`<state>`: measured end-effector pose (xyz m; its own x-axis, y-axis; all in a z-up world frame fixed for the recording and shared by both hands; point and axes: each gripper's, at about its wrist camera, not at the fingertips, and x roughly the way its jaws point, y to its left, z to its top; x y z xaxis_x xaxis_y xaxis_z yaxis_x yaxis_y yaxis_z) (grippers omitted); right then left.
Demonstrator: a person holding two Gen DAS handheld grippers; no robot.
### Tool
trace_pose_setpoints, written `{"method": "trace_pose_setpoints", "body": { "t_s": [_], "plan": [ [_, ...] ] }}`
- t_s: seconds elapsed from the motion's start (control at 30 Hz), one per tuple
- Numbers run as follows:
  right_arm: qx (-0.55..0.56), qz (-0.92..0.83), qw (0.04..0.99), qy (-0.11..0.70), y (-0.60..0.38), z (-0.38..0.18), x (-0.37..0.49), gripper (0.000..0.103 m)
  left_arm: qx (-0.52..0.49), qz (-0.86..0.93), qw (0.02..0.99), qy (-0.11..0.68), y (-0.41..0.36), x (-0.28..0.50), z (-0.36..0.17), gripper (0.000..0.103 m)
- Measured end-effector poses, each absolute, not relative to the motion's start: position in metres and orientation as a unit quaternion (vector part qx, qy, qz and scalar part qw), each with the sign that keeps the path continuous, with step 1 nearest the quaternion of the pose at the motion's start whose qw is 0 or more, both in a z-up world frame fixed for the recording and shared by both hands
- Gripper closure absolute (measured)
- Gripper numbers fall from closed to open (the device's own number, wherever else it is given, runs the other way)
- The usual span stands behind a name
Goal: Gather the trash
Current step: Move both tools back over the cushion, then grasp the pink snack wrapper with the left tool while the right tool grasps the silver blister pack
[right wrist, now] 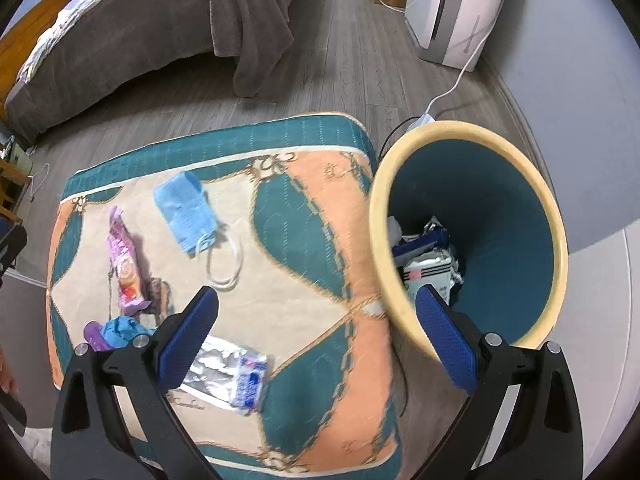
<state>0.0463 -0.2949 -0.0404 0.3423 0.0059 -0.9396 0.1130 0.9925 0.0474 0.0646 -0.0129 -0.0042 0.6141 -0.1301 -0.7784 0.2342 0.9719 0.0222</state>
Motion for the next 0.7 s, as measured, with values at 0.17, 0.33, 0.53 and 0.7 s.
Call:
{"method": "trace_pose_setpoints", "body": {
  "t_s": [0.17,0.33,0.53,0.7],
  "plan": [
    [0.066,-0.05,0.817,0.57,-0.281,-0.05,0.028,0.006,0.039,-0.119,0.894,0.431,-0.013,0.058,0.001,0.009],
    [0.068,-0.064,0.807,0.583,-0.272,-0.069,0.013,0.006,0.093,-0.131,0.891,0.425,-0.023,0.043,-0.002,0.009],
    [0.113,-0.066,0.784,0.606,-0.268,-0.095,0.001,0.007,0.12,-0.139,0.887,0.423,-0.018,0.034,-0.005,0.009],
    [0.138,-0.045,0.769,0.622,-0.258,-0.107,-0.001,0.038,0.129,-0.14,0.885,0.425,-0.015,0.032,-0.006,0.009]
  ]
}}
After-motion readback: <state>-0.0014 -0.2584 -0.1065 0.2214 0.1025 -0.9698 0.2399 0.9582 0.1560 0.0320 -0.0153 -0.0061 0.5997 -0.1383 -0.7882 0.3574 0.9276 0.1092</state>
